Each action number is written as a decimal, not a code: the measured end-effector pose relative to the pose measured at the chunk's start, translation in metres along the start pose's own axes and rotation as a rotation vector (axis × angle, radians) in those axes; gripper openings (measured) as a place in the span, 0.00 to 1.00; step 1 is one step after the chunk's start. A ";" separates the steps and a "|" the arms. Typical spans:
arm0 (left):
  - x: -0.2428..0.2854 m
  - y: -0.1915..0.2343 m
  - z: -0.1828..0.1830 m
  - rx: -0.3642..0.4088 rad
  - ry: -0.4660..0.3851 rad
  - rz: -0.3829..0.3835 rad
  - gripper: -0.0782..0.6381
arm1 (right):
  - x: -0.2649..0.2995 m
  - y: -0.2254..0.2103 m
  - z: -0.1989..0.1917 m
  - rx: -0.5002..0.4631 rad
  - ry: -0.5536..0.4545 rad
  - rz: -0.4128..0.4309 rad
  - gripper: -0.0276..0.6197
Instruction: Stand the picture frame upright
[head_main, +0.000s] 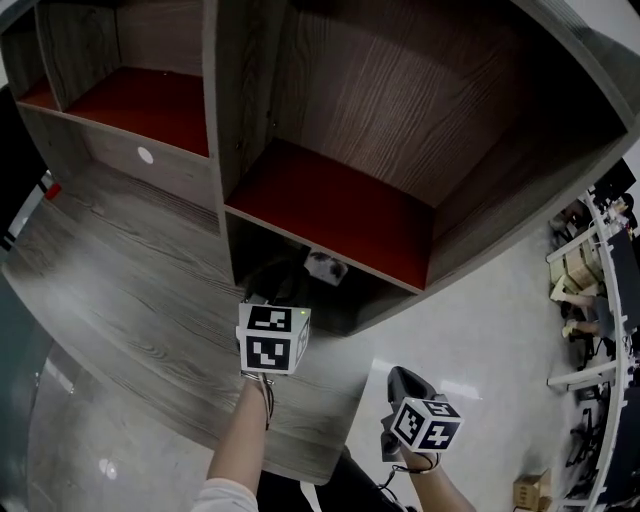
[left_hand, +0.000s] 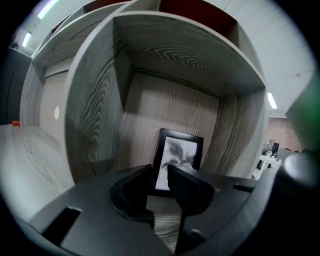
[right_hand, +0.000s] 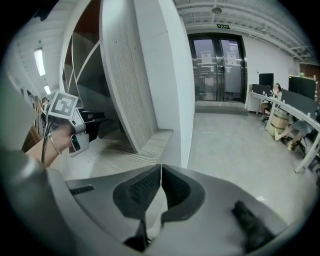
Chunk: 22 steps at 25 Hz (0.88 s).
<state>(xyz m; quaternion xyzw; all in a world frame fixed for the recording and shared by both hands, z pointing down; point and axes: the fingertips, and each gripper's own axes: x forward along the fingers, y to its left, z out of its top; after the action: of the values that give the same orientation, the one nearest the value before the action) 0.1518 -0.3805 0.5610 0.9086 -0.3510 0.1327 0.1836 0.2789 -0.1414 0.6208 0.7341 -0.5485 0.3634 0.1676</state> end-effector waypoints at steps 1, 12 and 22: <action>-0.008 0.001 0.000 -0.014 0.001 0.003 0.24 | -0.002 0.004 0.000 -0.001 0.005 0.003 0.09; -0.158 0.008 0.019 -0.137 -0.041 0.097 0.23 | -0.057 0.071 0.048 -0.035 -0.040 0.078 0.09; -0.257 -0.033 0.000 -0.041 0.035 0.038 0.17 | -0.119 0.103 0.039 0.057 -0.149 0.110 0.09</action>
<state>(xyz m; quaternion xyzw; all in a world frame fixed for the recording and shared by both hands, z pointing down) -0.0100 -0.2064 0.4574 0.8953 -0.3674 0.1450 0.2059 0.1813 -0.1199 0.4933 0.7323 -0.5883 0.3321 0.0853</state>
